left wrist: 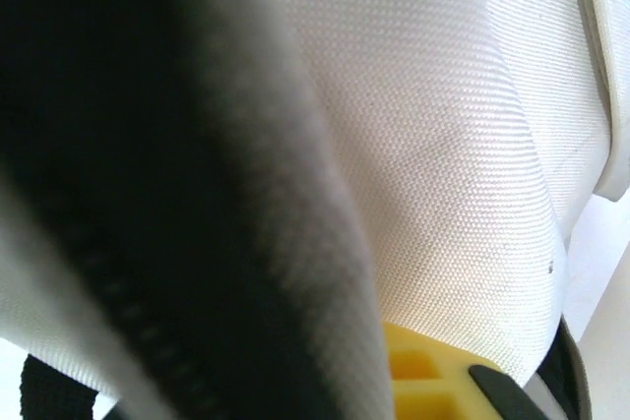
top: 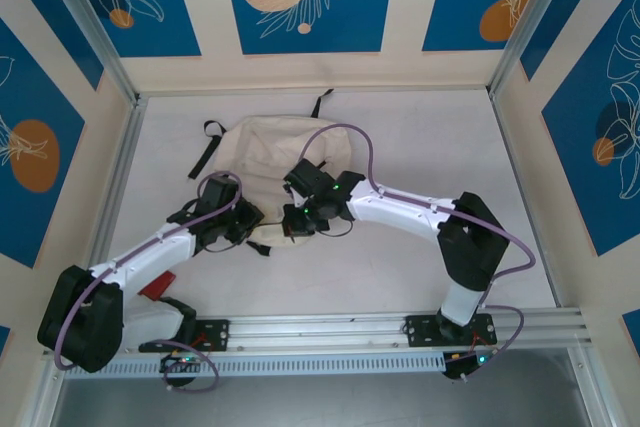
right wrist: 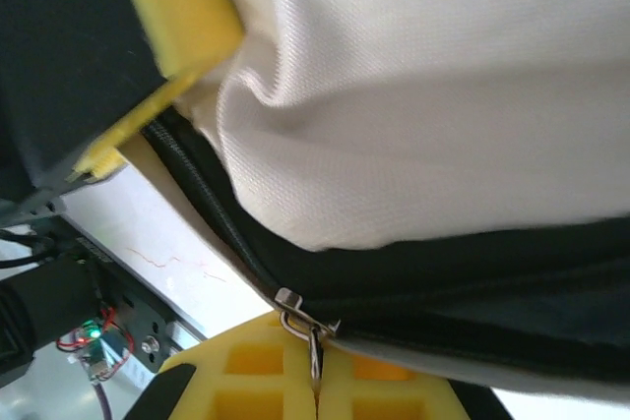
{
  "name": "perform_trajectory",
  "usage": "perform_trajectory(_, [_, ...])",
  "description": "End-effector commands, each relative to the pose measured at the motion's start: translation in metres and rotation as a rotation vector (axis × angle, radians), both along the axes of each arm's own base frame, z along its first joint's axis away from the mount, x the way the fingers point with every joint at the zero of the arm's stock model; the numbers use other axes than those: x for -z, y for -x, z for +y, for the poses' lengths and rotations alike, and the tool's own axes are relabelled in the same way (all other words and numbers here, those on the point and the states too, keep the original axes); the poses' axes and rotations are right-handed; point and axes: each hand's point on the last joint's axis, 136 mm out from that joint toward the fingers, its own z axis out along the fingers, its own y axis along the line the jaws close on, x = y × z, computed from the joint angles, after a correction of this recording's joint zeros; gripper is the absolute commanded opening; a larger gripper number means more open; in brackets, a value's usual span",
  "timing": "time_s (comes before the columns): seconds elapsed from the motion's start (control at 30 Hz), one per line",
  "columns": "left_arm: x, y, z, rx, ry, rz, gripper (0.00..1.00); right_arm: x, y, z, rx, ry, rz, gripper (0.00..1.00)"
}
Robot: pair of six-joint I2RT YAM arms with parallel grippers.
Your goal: Pack the student bag
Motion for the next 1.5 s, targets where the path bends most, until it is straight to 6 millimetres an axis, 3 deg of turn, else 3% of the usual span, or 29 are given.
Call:
perform_trajectory(0.0, [0.006, 0.001, 0.021, -0.042, -0.118, 0.014, 0.09, 0.011, 0.010, -0.046, 0.052, 0.167, 0.044, 0.00])
perform_trajectory(0.27, [0.015, 0.008, 0.033, -0.030, -0.192, 0.035, 0.02, 0.018, -0.006, -0.087, 0.097, 0.243, 0.082, 0.00])
perform_trajectory(0.6, [0.021, 0.015, 0.040, -0.014, -0.232, 0.050, 0.00, 0.026, -0.054, -0.116, 0.132, 0.301, 0.055, 0.00])
perform_trajectory(0.83, [0.024, 0.024, 0.048, -0.006, -0.267, 0.060, 0.00, 0.028, -0.086, -0.126, 0.107, 0.288, 0.040, 0.00])
perform_trajectory(0.93, [0.024, 0.026, 0.052, 0.002, -0.283, 0.061, 0.00, 0.018, -0.086, -0.119, 0.049, 0.225, 0.033, 0.00])
perform_trajectory(1.17, [0.016, 0.023, 0.064, 0.014, -0.341, 0.058, 0.00, 0.004, -0.058, -0.088, -0.078, 0.058, 0.069, 0.00])
perform_trajectory(1.23, [0.011, 0.021, 0.067, 0.015, -0.349, 0.054, 0.07, 0.005, -0.049, -0.079, -0.108, 0.046, 0.084, 0.00])
perform_trajectory(1.47, [-0.012, 0.027, 0.070, -0.005, -0.328, 0.039, 0.52, 0.013, -0.016, -0.015, -0.205, -0.062, 0.145, 0.00])
